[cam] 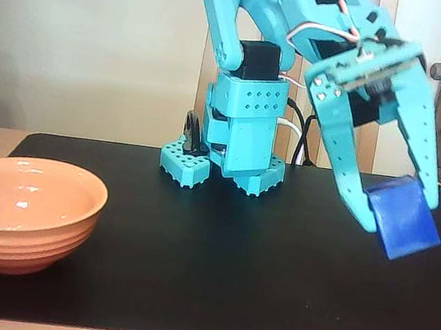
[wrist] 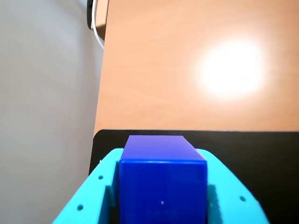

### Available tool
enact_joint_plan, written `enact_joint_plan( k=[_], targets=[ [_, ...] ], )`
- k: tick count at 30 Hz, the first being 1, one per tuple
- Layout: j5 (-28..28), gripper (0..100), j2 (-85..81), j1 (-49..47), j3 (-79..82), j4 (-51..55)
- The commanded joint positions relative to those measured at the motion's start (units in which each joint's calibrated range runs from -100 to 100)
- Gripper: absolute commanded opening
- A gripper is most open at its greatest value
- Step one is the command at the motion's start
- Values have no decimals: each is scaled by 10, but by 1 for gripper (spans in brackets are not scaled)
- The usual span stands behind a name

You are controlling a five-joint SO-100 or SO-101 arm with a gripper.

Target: Place the blue cube in the orange bowl.

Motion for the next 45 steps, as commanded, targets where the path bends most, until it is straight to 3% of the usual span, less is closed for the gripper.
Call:
enact_joint_plan(
  k=[1,12,30,45],
  targets=[
    [32,9,-64,67,-49,-19],
    [109,9,-123,292,-48,-9],
    [129,9,-278,496,-38,187],
    [142,9,-285,661,33,184]
  ],
)
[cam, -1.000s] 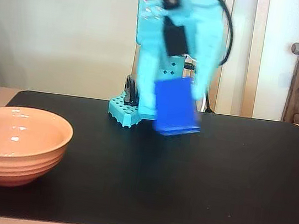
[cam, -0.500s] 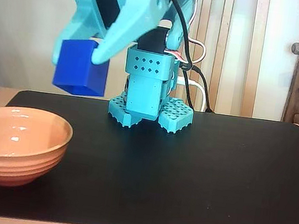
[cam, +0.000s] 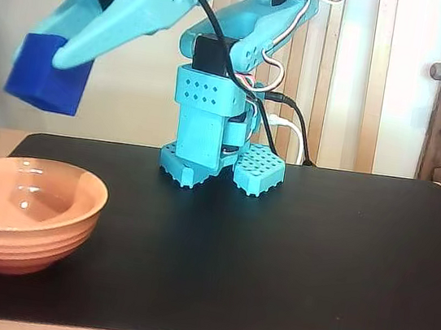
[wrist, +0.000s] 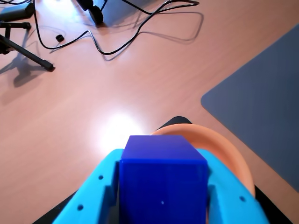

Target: Place the blue cube in the orange bowl.

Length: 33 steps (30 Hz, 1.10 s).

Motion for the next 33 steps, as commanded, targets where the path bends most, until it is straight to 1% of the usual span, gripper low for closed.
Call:
enact_joint_plan(
  k=[1,7,17,21,27,33],
  targets=[
    [5,9,19,62,8,-2],
    [24,9,104,58,7,-69],
    [26,9,189,54,-1,-113],
    [37,9,228,54,-1,-134],
    [37,9,271,56,-2,-136],
    [37,9,327,61,-2,-189]
  ],
)
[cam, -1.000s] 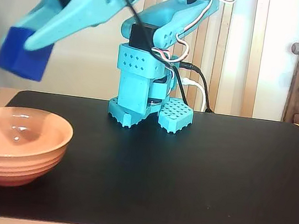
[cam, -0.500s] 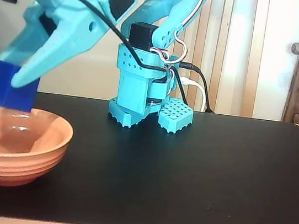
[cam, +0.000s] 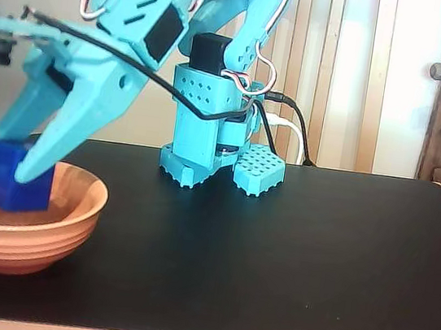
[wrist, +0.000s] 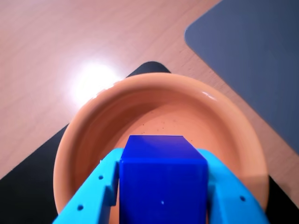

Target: Place the blue cube in the orange bowl.

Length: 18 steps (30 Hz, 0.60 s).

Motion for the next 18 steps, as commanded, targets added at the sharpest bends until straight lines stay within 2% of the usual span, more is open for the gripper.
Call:
enact_joint_plan(
  k=[1,8,18],
  targets=[
    [4,9,44,14,-13,-63],
    [5,9,85,13,-13,-109],
    [4,9,138,16,-26,-110]
  ],
)
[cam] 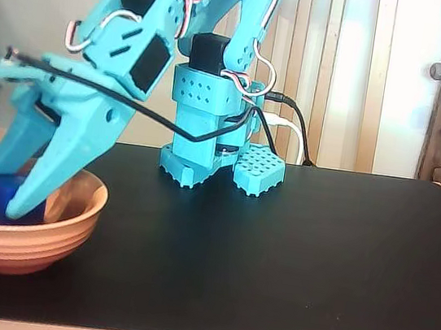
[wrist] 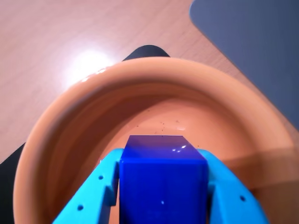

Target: Place the blue cube in the orange bowl.

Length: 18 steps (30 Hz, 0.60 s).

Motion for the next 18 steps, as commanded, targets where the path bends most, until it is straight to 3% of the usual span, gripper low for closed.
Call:
enact_joint_plan(
  k=[1,9,13,18],
  targets=[
    [3,9,22,12,-26,-19],
    [4,9,34,10,-26,-18],
    [4,18,30,4,-26,-18],
    [-1,19,26,4,-28,-18]
  ],
)
